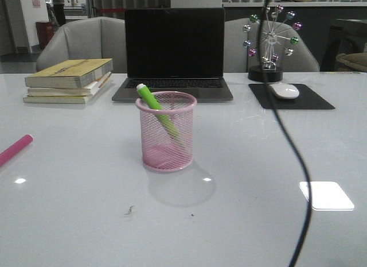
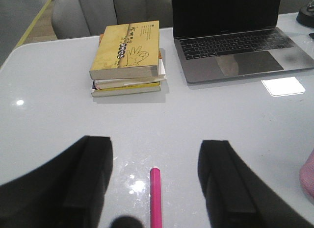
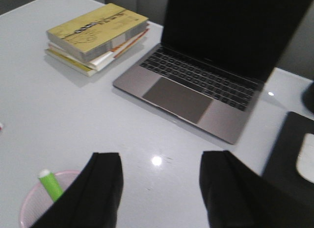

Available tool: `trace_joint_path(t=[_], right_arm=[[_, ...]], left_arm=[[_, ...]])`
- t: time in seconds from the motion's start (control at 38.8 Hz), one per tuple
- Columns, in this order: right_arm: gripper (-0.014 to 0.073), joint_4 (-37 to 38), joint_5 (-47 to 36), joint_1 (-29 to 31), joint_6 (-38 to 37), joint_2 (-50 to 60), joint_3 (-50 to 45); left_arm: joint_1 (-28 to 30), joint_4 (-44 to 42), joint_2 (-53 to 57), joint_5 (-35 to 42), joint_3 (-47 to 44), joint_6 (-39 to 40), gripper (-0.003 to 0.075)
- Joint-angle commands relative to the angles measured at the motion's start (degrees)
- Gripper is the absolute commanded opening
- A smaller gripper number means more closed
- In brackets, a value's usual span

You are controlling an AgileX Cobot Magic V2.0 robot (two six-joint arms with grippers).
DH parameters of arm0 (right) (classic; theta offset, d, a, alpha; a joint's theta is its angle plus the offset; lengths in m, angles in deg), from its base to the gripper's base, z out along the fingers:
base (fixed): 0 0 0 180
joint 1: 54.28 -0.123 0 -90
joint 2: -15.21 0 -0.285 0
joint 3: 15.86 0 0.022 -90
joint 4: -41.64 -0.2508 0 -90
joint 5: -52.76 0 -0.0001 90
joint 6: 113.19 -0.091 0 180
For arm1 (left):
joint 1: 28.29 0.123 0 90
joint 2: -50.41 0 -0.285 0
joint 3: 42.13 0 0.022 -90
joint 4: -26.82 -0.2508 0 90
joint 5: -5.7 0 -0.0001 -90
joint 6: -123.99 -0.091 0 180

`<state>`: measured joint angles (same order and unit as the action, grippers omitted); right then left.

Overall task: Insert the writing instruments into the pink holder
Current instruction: 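Withdraw the right gripper away from the holder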

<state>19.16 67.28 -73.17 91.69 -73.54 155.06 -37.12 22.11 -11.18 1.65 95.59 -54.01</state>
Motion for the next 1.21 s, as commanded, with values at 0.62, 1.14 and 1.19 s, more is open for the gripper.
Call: trace_joint_path(t=[0.62, 1.14, 1.19], right_arm=[[0.0469, 1.8, 11.3, 24.3, 0.6, 31.4, -27.8], [0.0469, 1.8, 11.4, 24.3, 0.6, 35.6, -31.5], [0.0469, 1.8, 11.4, 24.3, 0.6, 35.6, -31.5]], left_arm=[[-0.2, 0.0, 0.6, 5.0, 2.2, 0.3, 0.0438], [-0.3, 0.6, -7.1, -8.7, 14.0, 0.3, 0.0439], [-0.3, 0.6, -9.4, -11.4, 16.5, 0.3, 0.0439]])
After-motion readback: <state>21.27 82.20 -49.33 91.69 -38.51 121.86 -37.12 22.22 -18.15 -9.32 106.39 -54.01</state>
